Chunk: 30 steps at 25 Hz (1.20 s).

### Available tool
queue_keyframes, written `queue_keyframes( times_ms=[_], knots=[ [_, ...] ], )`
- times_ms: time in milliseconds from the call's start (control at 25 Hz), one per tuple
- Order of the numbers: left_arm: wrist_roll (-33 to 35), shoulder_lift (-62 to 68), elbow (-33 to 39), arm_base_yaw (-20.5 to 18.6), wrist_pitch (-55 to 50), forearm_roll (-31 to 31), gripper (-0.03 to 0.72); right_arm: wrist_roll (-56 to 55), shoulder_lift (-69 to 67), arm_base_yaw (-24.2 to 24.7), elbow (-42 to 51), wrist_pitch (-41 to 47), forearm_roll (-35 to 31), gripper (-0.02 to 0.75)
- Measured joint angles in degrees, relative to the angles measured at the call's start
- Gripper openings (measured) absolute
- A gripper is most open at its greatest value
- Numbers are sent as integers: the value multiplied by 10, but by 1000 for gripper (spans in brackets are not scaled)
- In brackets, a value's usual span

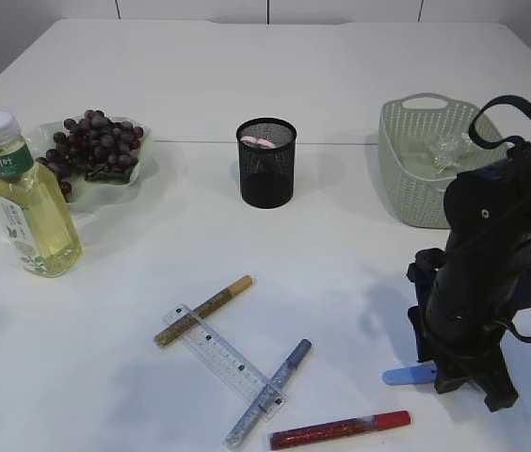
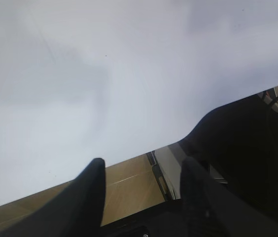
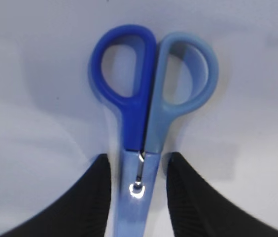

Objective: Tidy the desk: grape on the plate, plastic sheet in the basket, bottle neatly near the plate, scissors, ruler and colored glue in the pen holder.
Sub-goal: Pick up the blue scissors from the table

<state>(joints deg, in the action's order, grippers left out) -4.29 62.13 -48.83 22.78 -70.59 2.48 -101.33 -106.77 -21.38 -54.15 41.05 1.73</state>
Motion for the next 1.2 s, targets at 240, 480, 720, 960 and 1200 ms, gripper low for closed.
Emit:
queue_keyframes(
  times_ms=[240,480,720,960,1200],
  knots=[
    [0,0,0,0,0,0,362,0,-5,0,0,-2,0,305],
    [0,0,0,0,0,0,362,0,-6,0,0,-8,0,302],
    [0,0,0,0,0,0,361,6,-9,0,-2,-10,2,293],
    [0,0,0,0,0,0,360,13,-10,0,-3,-10,2,279],
    [0,0,0,0,0,0,348,15,-10,0,-3,-11,2,279]
  ],
)
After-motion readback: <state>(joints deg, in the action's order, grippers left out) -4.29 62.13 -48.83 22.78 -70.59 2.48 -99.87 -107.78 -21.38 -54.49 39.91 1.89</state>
